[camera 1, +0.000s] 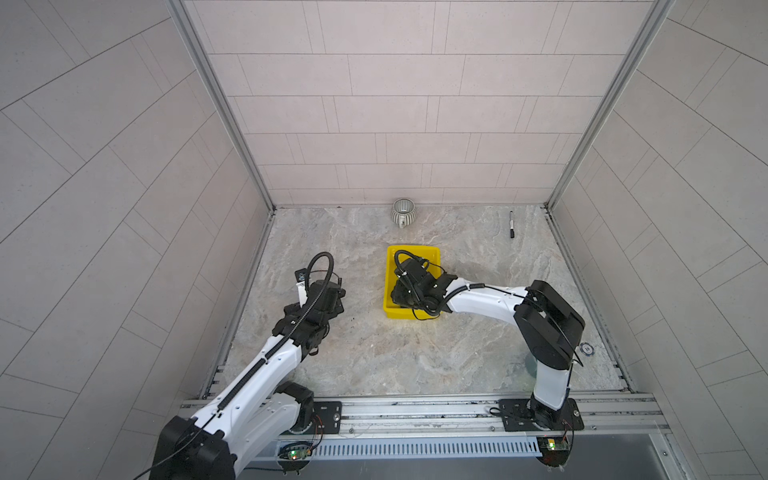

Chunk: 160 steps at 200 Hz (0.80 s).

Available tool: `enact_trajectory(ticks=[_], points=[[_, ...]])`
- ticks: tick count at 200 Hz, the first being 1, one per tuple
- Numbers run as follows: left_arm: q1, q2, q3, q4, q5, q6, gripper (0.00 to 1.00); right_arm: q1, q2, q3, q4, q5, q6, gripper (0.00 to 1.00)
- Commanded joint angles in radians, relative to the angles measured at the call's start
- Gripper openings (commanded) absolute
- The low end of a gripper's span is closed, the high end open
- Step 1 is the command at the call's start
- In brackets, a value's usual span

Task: Put the screwdriver in the bin
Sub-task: 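Lower the screwdriver into the yellow bin and open the right gripper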

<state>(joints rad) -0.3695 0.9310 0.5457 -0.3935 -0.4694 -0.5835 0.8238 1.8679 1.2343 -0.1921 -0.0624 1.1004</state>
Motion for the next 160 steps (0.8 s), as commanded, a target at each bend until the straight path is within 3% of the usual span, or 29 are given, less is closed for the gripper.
enact_trajectory(ticks=[1,44,79,110,134,160], points=[[0.003,-0.007,-0.01,-0.001,-0.015,0.008,1.0,-0.002,-0.055,0.019,-0.043,0.036,-0.011,0.38],[0.003,-0.003,-0.01,-0.001,-0.015,0.008,1.0,-0.019,-0.212,0.018,-0.147,0.117,-0.131,0.38],[0.003,-0.002,-0.01,-0.001,-0.01,0.007,1.0,-0.042,-0.397,-0.031,-0.23,0.228,-0.348,0.4],[0.003,0.009,-0.009,0.002,0.001,0.008,1.0,-0.042,-0.632,-0.251,-0.226,0.465,-0.528,0.51],[0.003,0.015,-0.004,-0.005,0.0,0.008,1.0,-0.052,-0.812,-0.447,-0.188,0.544,-0.579,0.52],[0.003,0.01,-0.007,-0.002,0.001,0.007,1.0,-0.061,-0.972,-0.551,-0.188,0.583,-0.583,0.52]])
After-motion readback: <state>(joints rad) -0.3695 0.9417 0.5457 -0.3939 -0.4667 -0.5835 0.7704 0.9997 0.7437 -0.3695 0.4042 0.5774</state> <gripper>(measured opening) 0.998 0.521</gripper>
